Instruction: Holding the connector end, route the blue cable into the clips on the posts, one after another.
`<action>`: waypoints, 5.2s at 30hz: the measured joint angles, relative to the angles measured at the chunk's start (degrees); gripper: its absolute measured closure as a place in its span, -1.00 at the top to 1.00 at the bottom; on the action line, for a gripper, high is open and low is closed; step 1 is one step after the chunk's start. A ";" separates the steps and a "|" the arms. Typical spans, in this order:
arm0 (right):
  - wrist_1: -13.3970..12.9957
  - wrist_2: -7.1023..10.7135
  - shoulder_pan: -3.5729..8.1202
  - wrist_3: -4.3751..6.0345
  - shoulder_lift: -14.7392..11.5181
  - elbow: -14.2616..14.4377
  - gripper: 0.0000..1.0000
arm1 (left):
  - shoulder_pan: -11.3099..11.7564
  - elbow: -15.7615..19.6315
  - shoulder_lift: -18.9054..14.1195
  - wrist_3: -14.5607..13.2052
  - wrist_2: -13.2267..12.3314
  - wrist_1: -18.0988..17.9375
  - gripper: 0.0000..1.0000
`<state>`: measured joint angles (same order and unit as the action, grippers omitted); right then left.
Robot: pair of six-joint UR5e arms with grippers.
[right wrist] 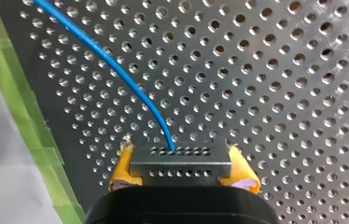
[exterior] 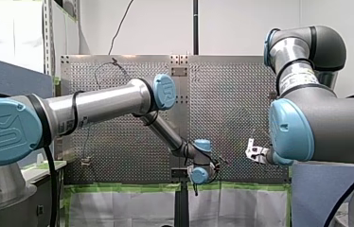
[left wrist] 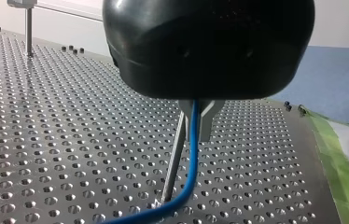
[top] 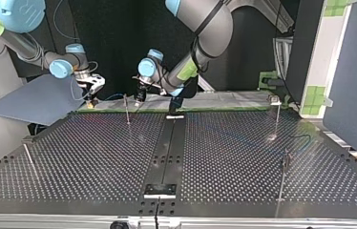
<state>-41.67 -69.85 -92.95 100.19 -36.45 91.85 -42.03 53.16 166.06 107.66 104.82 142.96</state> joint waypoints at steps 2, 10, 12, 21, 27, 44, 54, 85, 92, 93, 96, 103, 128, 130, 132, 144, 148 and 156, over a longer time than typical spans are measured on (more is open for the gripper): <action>-0.27 -0.93 -0.08 0.63 -0.01 -0.13 -1.00 | 0.06 -0.01 0.00 0.01 0.02 0.02 -1.00; -0.73 -4.76 -0.32 1.70 -0.03 -0.30 -1.00 | 0.83 -0.01 0.00 0.06 1.60 -0.07 -1.00; -0.73 -5.85 -0.34 1.89 -0.03 -0.35 -1.00 | 1.10 -0.01 0.00 0.03 1.80 -0.02 -1.00; -0.96 -8.15 -0.39 2.52 0.00 -0.45 -1.00 | 1.69 -0.01 0.00 -0.77 2.04 0.55 -1.00; -1.45 -8.46 -0.67 2.65 0.00 -0.47 -1.00 | 1.38 -0.01 0.00 -0.87 1.81 0.57 -1.00; -1.65 -8.14 -1.06 2.75 0.01 -0.49 -1.00 | 0.87 -0.01 0.00 -1.70 -0.81 1.16 1.00; -1.58 -8.12 -1.07 2.75 0.01 -0.49 -1.00 | 0.34 -0.01 -0.33 -6.11 1.88 3.59 1.00; -0.78 -8.03 -1.17 2.43 0.02 -0.48 -1.00 | -2.85 0.03 -5.55 -11.79 2.45 10.05 1.00; -0.44 -8.03 -1.16 2.43 0.01 -0.48 -1.00 | -3.46 0.07 -5.55 -14.38 3.58 12.85 1.00; -0.38 -8.03 -1.17 2.42 0.01 -0.48 -1.00 | -3.51 0.07 -5.55 -14.64 3.91 13.34 1.00; -0.22 -8.03 -1.17 2.42 0.01 -0.48 -1.00 | -3.77 0.08 -5.55 -15.14 4.55 14.96 1.00; -0.03 -8.03 -1.15 2.48 0.01 -0.48 -1.00 | -4.77 0.11 -5.56 -15.22 4.71 17.05 1.00; 0.70 -8.10 -1.07 2.63 0.01 -0.48 -1.00 | -6.35 1.22 -5.55 -12.40 5.23 15.23 1.00; 0.70 -8.11 -0.99 2.64 0.01 -0.48 -1.00 | -6.40 1.22 -5.55 -12.40 5.24 15.29 1.00; 0.70 -8.09 -0.92 2.64 0.01 -0.48 -1.00 | -6.44 1.22 -5.55 -12.40 5.25 15.37 1.00; 0.87 -8.03 -0.88 2.66 0.01 -0.48 -1.00 | -6.58 1.23 -5.54 -12.34 6.51 16.87 1.00; 0.88 -8.03 -0.89 2.66 0.01 -0.48 -1.00 | -6.65 1.25 -5.55 -12.26 7.62 17.36 1.00; 1.15 -8.03 -0.96 2.66 0.01 -0.48 -1.00 | -6.75 1.23 -5.55 -12.23 9.09 18.20 1.00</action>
<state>-40.52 -77.88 -93.91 102.85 -36.44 91.37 -48.78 54.39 160.52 95.43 113.91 161.16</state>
